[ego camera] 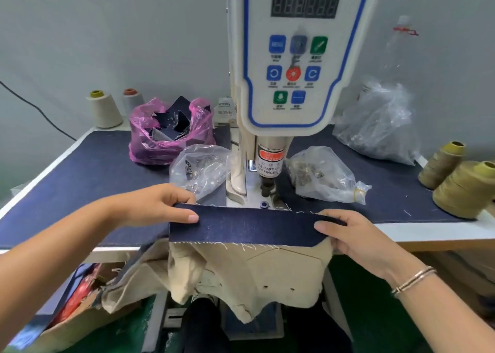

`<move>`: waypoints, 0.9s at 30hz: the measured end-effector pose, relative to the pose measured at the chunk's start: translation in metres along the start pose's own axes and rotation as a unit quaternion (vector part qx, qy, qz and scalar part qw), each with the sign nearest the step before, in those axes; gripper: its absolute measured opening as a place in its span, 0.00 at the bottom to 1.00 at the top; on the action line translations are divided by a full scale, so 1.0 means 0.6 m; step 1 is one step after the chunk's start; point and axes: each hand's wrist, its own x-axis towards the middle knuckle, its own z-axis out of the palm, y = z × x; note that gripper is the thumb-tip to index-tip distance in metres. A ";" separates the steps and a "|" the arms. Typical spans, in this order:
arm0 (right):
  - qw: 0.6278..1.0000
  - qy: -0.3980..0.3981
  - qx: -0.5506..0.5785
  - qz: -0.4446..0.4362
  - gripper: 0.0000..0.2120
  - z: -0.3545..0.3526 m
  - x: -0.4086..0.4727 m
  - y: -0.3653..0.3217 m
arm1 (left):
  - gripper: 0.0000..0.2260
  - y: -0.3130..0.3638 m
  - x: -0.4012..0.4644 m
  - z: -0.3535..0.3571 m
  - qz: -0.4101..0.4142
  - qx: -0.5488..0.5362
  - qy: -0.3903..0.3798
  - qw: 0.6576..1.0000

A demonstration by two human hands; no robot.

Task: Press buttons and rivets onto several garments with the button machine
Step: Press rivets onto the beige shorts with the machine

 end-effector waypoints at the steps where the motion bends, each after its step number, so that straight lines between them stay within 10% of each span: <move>1: 1.000 0.001 -0.001 -0.001 0.15 -0.002 0.006 -0.001 | 0.09 -0.004 0.000 0.001 0.000 0.003 -0.002 1.000; 27: 0.986 0.060 0.153 -0.041 0.09 0.074 0.109 0.022 | 0.15 -0.117 -0.015 0.012 -0.032 -0.385 0.140 0.912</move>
